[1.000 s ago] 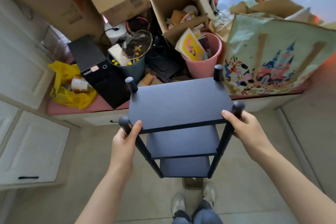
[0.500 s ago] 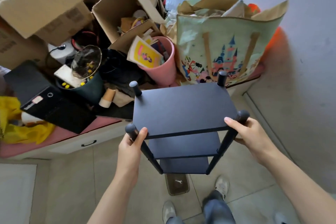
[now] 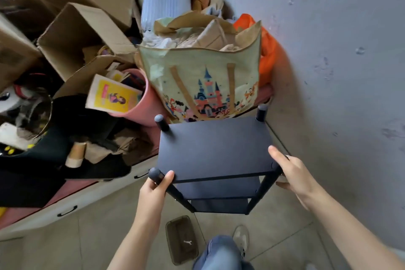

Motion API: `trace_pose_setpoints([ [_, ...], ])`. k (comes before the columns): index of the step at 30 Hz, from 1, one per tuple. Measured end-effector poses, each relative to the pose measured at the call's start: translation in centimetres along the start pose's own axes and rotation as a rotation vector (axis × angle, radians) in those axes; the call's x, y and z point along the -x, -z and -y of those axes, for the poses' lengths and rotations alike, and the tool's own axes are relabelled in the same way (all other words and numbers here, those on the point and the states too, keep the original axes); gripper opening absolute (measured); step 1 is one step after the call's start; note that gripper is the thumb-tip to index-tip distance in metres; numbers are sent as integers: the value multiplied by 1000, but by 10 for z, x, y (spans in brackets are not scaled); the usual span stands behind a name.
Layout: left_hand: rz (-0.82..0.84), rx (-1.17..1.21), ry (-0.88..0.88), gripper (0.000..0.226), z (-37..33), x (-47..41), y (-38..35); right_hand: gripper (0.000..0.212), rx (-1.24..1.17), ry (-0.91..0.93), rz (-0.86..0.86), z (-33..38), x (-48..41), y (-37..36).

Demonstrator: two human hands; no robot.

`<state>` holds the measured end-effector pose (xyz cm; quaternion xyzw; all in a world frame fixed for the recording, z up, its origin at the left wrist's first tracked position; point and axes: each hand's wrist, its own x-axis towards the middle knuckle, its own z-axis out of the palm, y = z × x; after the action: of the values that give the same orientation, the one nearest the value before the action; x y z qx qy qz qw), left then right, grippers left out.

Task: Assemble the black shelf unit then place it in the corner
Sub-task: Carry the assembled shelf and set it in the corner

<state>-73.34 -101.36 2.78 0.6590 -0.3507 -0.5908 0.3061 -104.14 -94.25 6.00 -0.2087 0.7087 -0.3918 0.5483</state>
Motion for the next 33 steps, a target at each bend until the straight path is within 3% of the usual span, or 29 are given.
trace_pose_setpoints([
  [3, 69, -61, 35, 25, -7, -14, -36, 58, -22, -10, -43, -5, -20, 31],
  [7, 223, -134, 110, 67, -22, -42, -80, 58, -30, -75, -125, -12, -50, 67],
  [10, 302, -175, 238, 73, -31, -70, -114, 59, -10, -149, -188, -17, -72, 90],
  [16, 428, -151, 420, 87, -33, -117, -179, 21, -42, -253, -275, -24, -108, 134],
  [18, 428, -148, 470, 76, -28, -130, -200, 22, -59, -297, -304, -29, -118, 148],
  [21, 403, -135, 506, 29, -18, -151, -235, 27, -104, -348, -337, -34, -137, 170],
  [23, 369, -116, 519, 12, -13, -164, -259, 26, -113, -379, -340, -39, -152, 183],
  [31, 264, -86, 554, 5, 21, -216, -336, 10, -22, -510, -274, -86, -226, 226],
  [33, 240, -87, 551, 5, 34, -229, -351, 19, -10, -547, -245, -103, -245, 236],
])
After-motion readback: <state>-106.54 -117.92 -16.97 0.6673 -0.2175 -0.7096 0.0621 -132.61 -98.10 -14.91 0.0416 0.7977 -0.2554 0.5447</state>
